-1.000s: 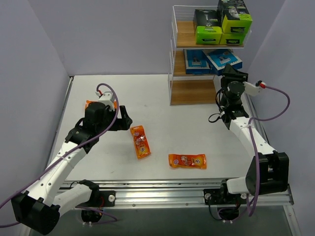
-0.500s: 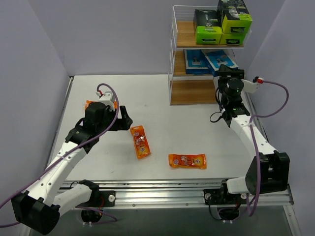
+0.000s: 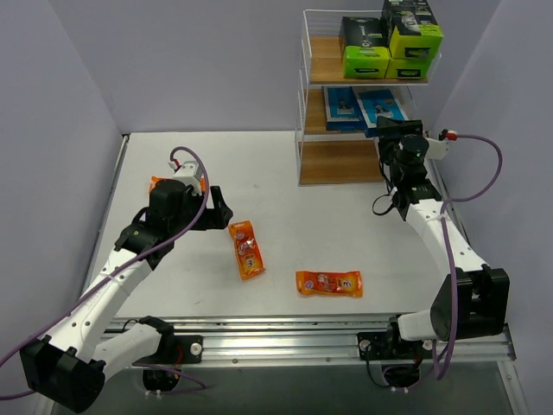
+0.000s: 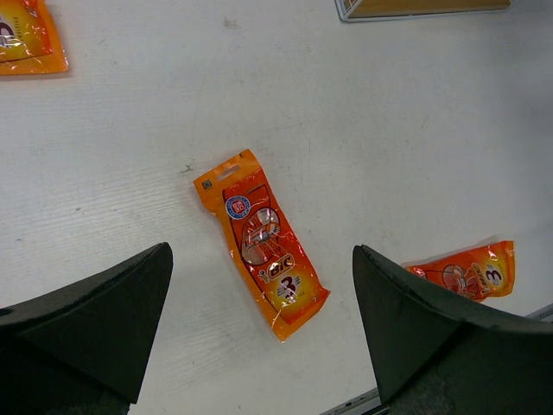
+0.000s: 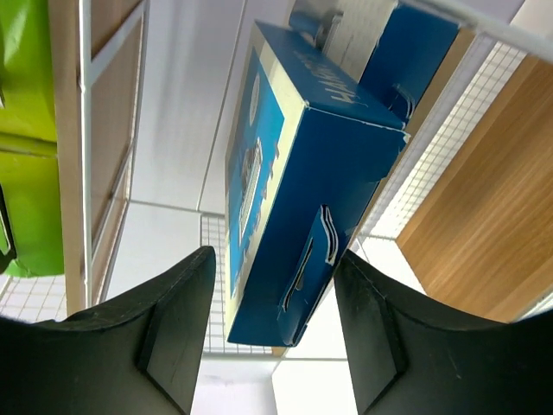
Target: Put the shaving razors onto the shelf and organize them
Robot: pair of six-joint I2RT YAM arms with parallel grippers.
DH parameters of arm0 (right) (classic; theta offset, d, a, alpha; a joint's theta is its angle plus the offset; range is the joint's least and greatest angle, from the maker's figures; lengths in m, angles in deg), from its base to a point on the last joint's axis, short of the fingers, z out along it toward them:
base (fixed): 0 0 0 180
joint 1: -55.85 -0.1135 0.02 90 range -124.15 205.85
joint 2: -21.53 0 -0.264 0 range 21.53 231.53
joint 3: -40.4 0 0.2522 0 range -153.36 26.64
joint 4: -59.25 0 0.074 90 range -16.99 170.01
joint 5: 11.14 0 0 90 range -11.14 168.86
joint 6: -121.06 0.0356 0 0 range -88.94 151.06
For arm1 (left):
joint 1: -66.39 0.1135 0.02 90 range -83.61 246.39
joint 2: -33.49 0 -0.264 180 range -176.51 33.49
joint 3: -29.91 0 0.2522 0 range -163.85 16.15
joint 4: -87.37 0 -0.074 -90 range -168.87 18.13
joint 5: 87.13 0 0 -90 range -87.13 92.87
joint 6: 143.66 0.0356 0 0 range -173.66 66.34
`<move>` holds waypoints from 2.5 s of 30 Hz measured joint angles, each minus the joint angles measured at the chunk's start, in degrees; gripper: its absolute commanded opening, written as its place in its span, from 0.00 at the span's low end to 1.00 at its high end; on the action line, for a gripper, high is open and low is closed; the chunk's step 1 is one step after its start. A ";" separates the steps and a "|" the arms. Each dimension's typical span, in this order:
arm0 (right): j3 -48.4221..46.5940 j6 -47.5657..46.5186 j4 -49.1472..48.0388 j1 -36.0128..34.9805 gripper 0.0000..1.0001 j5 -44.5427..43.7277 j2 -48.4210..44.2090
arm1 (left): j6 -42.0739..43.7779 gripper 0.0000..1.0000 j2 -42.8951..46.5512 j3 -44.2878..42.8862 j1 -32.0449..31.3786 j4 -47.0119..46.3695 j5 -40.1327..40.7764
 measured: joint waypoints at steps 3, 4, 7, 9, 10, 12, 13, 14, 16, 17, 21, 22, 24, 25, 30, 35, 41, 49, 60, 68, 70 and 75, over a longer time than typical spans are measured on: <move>-0.46 0.02 0.87 0.00 0.50 1.88 0.13 | 0.00 0.94 0.00 0.00 0.00 0.00 -0.17; -0.46 0.02 1.07 0.00 0.47 2.40 0.13 | 0.00 0.94 0.00 0.00 0.00 0.00 -0.24; -0.46 0.39 1.55 0.04 0.42 3.80 0.17 | 0.00 0.94 0.00 0.00 0.00 0.00 -0.35; -0.46 0.81 1.55 0.11 0.41 4.57 0.35 | 0.00 0.94 0.00 0.00 0.00 0.02 -0.35; -0.46 1.03 1.55 0.15 0.40 4.83 0.46 | 0.00 0.94 0.00 0.00 0.00 0.02 -0.35; -0.46 1.31 1.53 0.31 0.39 5.27 0.74 | 0.00 0.94 -0.02 0.00 0.00 0.02 -0.35; -0.46 1.57 1.53 0.33 0.38 5.44 0.85 | 0.00 0.94 -0.02 0.00 0.00 0.02 -0.35; -0.46 1.77 1.53 0.37 0.37 5.68 0.92 | 0.00 0.94 -0.02 0.00 0.00 0.02 -0.37; -0.46 2.29 1.51 0.37 0.33 5.88 0.92 | 0.00 0.94 -0.02 0.00 0.00 0.02 -0.37; -0.46 2.62 1.44 0.39 0.31 6.01 0.94 | 0.00 0.94 -0.02 0.00 0.00 0.02 -0.37; -0.39 4.17 0.85 0.74 0.12 6.80 0.94 | 0.00 0.94 -0.07 0.00 0.00 0.04 -0.37; -0.37 4.59 0.55 0.83 0.04 6.88 0.94 | 0.00 0.94 -0.09 0.00 0.00 0.02 -0.37; -0.33 5.60 -0.02 1.09 0.00 6.99 0.94 | 0.00 0.94 -0.11 0.00 0.00 0.04 -0.37; -0.33 6.01 -0.28 1.18 0.00 7.10 0.94 | 0.00 0.94 -0.11 0.00 0.00 0.07 -0.37; -0.33 7.65 -1.05 1.60 0.00 7.17 0.94 | 0.00 0.94 -0.13 0.00 0.00 0.09 -0.37; -0.33 9.07 -1.16 1.92 0.00 6.62 1.01 | 0.00 0.94 -0.17 0.00 0.00 0.15 -0.39; -0.33 10.51 -2.38 1.90 0.00 3.54 1.01 | 0.00 0.94 -0.22 0.00 0.00 0.28 -0.39; -0.31 11.13 -4.87 1.90 0.00 -2.25 1.05 | 0.00 0.94 -0.55 0.00 0.00 0.42 -0.42; -0.31 11.06 -8.00 1.40 0.17 -4.57 3.63 | 0.00 0.94 -1.11 0.00 0.00 0.42 -0.68; -0.31 9.86 -6.64 1.38 0.44 -0.07 3.65 | 0.00 0.94 -1.73 0.00 0.02 0.46 -1.42; -0.35 9.31 -5.51 1.38 0.47 1.68 3.65 | 0.00 0.94 -1.73 0.00 0.02 0.46 -1.46; -0.68 7.30 -1.88 1.40 0.53 5.75 3.65 | 0.00 0.94 -1.73 0.00 0.09 0.46 -1.70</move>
